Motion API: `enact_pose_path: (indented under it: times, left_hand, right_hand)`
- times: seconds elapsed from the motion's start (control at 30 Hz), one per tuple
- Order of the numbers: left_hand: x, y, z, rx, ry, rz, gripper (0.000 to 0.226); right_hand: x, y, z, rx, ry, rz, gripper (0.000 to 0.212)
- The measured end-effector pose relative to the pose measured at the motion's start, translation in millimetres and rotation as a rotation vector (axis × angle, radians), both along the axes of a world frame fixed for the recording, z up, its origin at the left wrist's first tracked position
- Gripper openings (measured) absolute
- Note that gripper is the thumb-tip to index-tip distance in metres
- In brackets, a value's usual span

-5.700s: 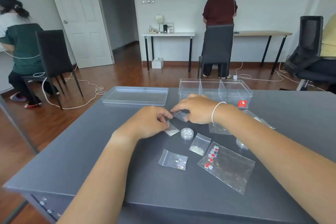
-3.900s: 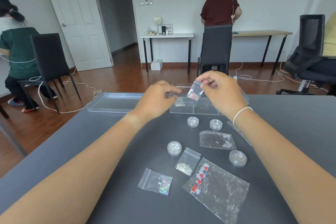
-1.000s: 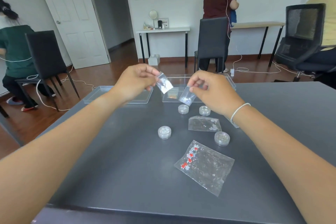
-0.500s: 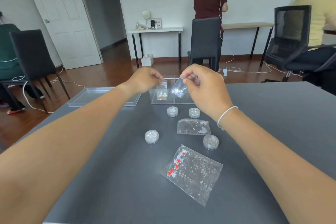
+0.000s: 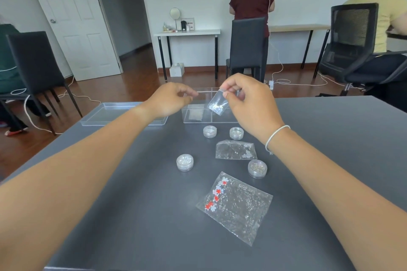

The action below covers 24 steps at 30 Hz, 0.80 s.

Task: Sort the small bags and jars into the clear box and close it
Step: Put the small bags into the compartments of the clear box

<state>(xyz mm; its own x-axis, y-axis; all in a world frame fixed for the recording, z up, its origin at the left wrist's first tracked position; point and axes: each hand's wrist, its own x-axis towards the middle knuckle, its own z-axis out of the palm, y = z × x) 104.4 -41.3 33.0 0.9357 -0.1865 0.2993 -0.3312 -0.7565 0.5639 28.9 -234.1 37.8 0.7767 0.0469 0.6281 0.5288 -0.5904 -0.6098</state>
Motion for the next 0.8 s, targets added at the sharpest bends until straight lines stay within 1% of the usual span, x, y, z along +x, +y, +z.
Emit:
enact_pose_path:
  times: [0.1,0.2,0.37,0.5,0.63,0.7,0.8]
  left_hand:
    - [-16,-1,-2,-0.050,-0.124,-0.006,0.019]
    - [-40,-2,-5,-0.109,-0.134,-0.050,0.019]
    - [-82,7,-11,-0.150,0.000,-0.197,0.017]
    - [-101,14,-16,-0.193,0.094,-0.279,0.020]
    - [-111,19,-25,-0.141,0.220,-0.348,0.020]
    - [-113,19,-29,-0.108,0.255,-0.374,0.021]
    - [-113,19,-29,-0.097,0.285,-0.389,0.028]
  right_hand:
    - [1,0,-2,-0.001,0.002,-0.004,0.014]
    - [4,-1,-5,-0.006,-0.002,-0.003,0.015]
    - [14,9,-1,-0.015,-0.059,-0.012,0.014]
    - [31,19,5,-0.064,-0.079,-0.035,0.016]
    - [51,26,10,-0.121,-0.031,-0.087,0.020]
    - [61,30,10,-0.138,0.007,-0.106,0.022]
    - [70,35,7,-0.156,0.062,-0.105,0.024]
